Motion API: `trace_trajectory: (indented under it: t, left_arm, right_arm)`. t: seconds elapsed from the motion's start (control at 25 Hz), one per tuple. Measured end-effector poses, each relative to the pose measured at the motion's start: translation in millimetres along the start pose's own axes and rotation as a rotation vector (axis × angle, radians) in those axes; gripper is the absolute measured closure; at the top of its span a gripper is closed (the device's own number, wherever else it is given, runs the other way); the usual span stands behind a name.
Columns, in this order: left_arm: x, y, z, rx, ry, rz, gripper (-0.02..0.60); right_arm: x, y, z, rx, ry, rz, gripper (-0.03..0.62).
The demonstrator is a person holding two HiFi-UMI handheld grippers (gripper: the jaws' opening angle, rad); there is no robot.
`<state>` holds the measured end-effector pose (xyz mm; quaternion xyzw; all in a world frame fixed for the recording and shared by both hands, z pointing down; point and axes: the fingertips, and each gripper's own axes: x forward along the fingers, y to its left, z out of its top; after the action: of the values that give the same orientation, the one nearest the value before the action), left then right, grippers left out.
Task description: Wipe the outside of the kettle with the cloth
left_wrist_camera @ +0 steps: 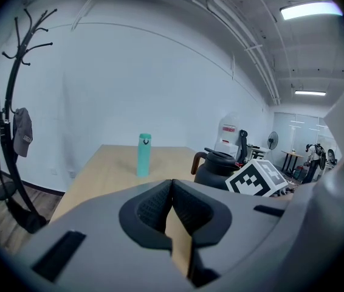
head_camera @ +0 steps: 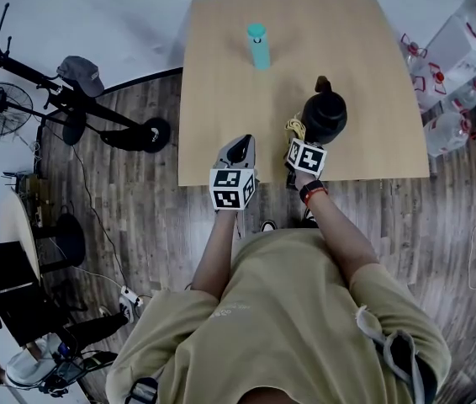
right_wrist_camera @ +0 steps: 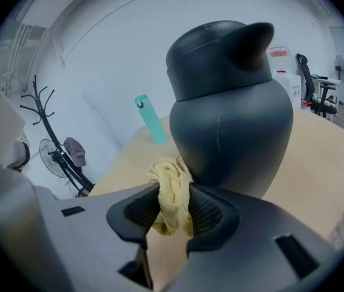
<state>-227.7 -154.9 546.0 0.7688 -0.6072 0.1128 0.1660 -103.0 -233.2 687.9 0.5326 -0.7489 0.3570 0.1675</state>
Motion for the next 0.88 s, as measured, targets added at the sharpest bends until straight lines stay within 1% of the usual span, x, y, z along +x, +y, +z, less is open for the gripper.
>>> trace_trajectory:
  t: [0.16,0.32,0.88]
  left_arm:
    - [1,-5,4,0.007,-0.003,0.001,0.558]
    - [1,-13,0,0.01,0.004,-0.002,0.558]
    - [7,-39,-7,0.017,0.018,-0.036,0.558]
  right_arm:
    - [-4,-6,1,0.038,-0.006,-0.004,0.451]
    - [-9,-12,-1,0.073,-0.004,0.009,0.451]
    - [-21,-23,-6,0.061,0.008,0.038,0.448]
